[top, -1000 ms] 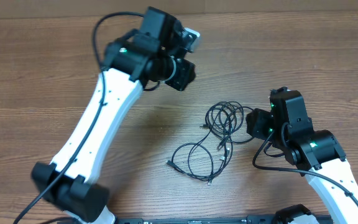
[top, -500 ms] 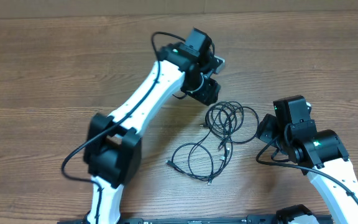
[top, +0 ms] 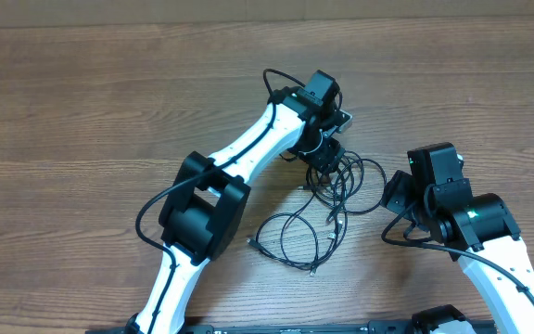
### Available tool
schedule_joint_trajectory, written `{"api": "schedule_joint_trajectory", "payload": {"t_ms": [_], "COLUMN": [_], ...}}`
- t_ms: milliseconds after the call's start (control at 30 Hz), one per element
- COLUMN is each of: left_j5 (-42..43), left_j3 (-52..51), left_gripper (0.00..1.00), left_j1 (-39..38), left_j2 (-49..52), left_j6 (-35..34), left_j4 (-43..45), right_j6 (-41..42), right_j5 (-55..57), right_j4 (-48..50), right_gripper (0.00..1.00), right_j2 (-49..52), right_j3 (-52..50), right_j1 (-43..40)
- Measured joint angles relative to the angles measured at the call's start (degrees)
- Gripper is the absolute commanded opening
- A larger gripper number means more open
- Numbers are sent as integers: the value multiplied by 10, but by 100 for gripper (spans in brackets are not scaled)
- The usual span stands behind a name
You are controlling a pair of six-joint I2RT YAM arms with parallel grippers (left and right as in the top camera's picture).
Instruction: Untangle cables
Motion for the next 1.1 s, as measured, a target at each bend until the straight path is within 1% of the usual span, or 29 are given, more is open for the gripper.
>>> {"api": "schedule_joint_trajectory", "payload": {"t_ms": [200, 433, 600, 667, 700, 767, 900, 1033, 1100], "left_j5": [-78, -125, -153, -160, -163, -167, -173, -174, -177], "left_j3": [0, 0, -10, -20, -24, -26, -27, -27, -27], "left_gripper": [70, 70, 66, 59, 54, 38, 4, 4, 4], "left_j1": [-18, -40, -45, -45, -45, -45, -45, -45, -44], "left_j2": [8, 8, 8, 8, 8, 8, 8, 7, 7], "left_j6": [0, 2, 6, 6, 7, 9, 6, 8, 5], "left_j4": [17, 31, 38, 39, 41, 46, 47, 41, 36], "right_j6": [0, 0, 0, 0, 0, 0, 0, 0, 0], "right_j5": [-2, -4, -7, -9, -10, -12, -15, -16, -16], "right_j4": [0, 0, 0, 0, 0, 0, 0, 0, 2], "right_gripper": [63, 63, 63, 62, 62, 62, 62, 63, 67], "right_j2": [0, 0, 0, 0, 0, 0, 0, 0, 0], "right_j3": [0, 0, 0, 0, 0, 0, 0, 0, 0], "right_j1": [0, 0, 0, 0, 0, 0, 0, 0, 0]}}
